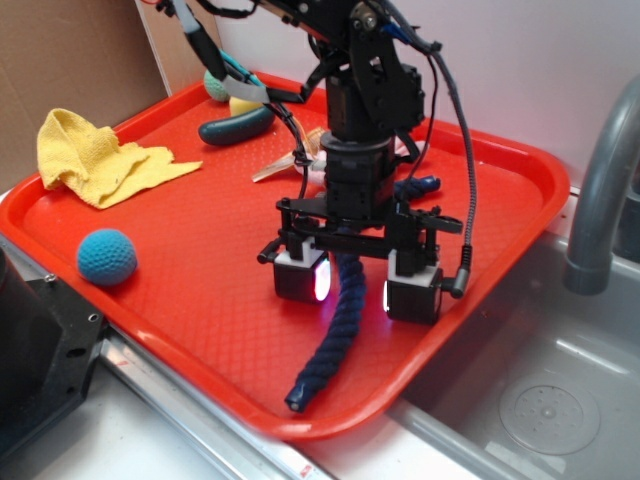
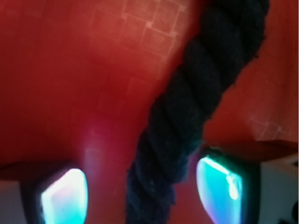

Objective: Grab the blue rope.

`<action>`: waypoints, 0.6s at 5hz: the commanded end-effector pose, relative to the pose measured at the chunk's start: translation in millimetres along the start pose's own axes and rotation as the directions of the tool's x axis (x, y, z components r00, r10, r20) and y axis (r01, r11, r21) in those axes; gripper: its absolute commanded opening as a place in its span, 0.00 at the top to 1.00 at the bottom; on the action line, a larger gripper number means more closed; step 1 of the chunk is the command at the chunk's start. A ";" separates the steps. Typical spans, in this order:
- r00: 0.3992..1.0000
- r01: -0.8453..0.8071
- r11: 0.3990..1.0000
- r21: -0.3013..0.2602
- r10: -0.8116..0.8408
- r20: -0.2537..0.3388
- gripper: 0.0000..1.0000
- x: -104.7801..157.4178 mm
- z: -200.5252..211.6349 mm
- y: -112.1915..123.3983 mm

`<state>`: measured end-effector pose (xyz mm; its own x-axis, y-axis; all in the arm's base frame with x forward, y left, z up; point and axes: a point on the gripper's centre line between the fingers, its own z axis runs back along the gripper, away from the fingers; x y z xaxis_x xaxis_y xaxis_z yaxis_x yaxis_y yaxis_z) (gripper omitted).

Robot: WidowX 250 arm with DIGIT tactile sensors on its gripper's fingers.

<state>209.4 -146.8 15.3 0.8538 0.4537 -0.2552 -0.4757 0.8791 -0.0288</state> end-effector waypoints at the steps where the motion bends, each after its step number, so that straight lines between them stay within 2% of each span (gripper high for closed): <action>1: 1.000 -0.007 1.000 -0.022 0.007 0.012 1.00 1.6 -8.8 4.3; 2: 1.000 0.010 1.000 -0.008 -0.009 0.030 1.00 -1.9 -6.0 5.6; 3: 0.998 0.051 0.998 0.031 -0.052 0.041 1.00 -0.9 -1.6 5.1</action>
<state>199.0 -140.7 14.3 0.8893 0.3971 -0.2267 -0.4067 0.9136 0.0051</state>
